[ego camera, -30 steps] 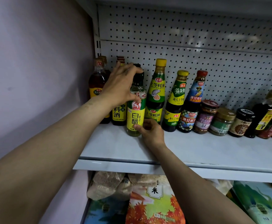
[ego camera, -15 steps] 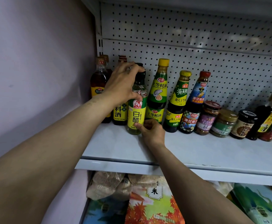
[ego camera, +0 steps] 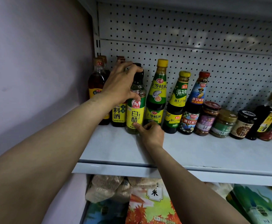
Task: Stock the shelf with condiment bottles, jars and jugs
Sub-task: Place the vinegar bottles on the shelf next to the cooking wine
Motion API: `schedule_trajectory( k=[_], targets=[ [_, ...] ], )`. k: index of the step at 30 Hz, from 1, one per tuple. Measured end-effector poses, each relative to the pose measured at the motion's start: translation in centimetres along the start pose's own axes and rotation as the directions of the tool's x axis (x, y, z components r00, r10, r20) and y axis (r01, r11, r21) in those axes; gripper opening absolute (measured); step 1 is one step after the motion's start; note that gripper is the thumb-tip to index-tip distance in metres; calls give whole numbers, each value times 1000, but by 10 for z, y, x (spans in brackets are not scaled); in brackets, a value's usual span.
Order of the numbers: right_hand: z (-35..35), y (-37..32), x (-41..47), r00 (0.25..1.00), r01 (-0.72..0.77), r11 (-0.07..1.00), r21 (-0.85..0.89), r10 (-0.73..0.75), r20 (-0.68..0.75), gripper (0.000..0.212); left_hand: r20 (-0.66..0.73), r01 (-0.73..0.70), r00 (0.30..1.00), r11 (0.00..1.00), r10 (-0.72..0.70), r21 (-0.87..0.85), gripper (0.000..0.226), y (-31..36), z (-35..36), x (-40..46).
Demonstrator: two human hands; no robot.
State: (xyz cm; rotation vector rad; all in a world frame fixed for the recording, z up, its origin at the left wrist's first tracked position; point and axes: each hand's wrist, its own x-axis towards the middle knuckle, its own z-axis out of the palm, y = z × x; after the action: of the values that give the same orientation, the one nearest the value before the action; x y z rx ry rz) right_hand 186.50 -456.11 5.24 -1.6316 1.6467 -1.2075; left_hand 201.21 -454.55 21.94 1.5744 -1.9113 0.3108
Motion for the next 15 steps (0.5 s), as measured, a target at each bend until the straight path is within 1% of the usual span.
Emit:
schedule_trajectory(
  k=[10,15],
  targets=[
    [2,-9,0,997,-67,996,-62,64,-35,56,-23,-9,1000,1000,10,26,98,-3,7,9],
    [4,-12,1,995,-82,992,-97,76,-68,58,-33,-42,998,997,44,62,99,-7,12,15]
  ],
)
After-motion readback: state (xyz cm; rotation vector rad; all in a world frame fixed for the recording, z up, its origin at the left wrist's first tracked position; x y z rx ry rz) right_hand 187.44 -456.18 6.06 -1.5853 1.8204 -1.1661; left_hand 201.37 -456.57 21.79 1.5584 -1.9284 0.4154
